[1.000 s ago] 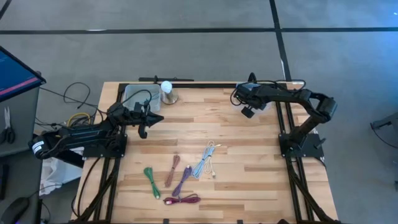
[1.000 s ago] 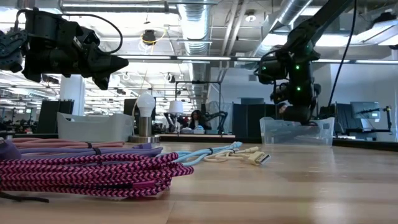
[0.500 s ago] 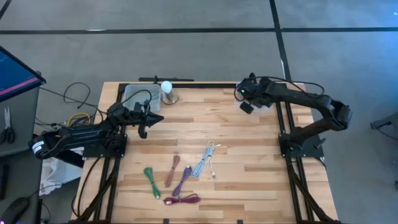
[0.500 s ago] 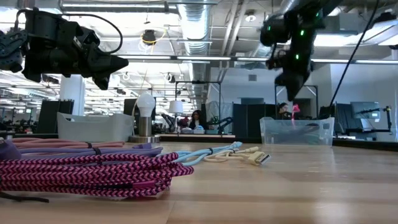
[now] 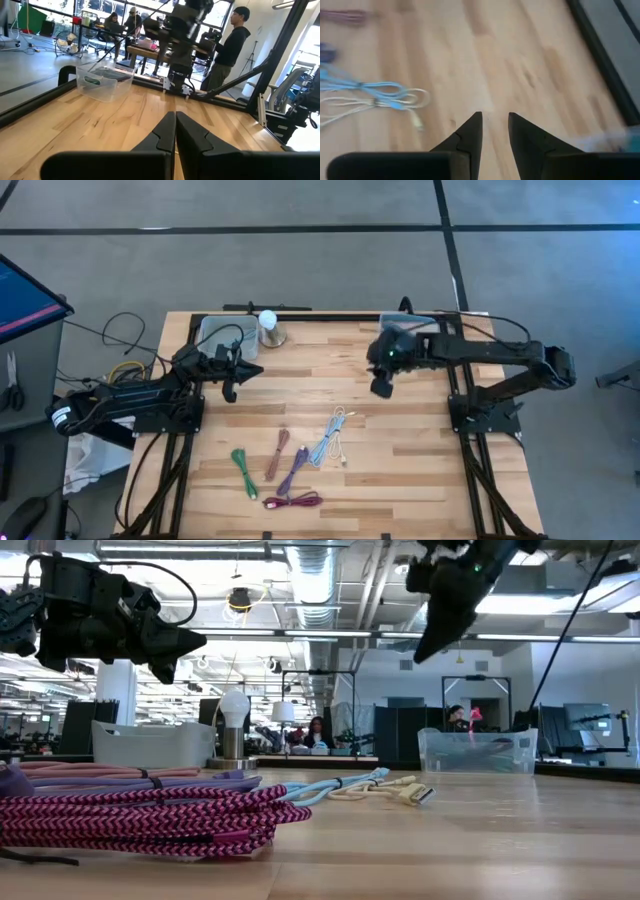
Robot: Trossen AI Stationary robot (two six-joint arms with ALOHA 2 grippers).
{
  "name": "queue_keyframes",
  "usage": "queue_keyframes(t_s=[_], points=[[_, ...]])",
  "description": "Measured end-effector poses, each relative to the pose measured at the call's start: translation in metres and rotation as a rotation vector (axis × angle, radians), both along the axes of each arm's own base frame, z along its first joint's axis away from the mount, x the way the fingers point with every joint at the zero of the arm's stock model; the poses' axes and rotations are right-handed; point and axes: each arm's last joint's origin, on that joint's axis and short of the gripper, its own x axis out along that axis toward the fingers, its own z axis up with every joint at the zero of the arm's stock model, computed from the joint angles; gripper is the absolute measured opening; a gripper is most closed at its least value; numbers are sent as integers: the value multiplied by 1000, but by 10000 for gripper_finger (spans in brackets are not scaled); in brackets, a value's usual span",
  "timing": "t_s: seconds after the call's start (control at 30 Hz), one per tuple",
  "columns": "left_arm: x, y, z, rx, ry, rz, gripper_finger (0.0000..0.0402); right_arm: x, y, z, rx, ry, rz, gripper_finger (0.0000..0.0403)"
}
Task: Pick & Place USB Port
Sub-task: Put the white charger cable into the gray bin
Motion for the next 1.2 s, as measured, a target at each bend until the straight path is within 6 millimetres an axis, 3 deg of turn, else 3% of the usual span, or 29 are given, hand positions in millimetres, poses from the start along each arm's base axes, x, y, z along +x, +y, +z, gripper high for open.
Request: queue_keyframes(t_s=[0.13,0.27,0.57,0.77,1.2], points=[[0,0,0,0,0,0,11,16,24,-2,-6,-48,100,86],[0,0,0,2,-3,0,11,31,46,-19,-3,-23,189,86],[0,0,0,3,-4,0,11,58,83,-76,8,152,339,86],[0,0,0,2,-3,0,11,73,106,-104,83,151,445,86],[0,0,0,2,-3,0,11,83,132,-103,82,18,526,87]])
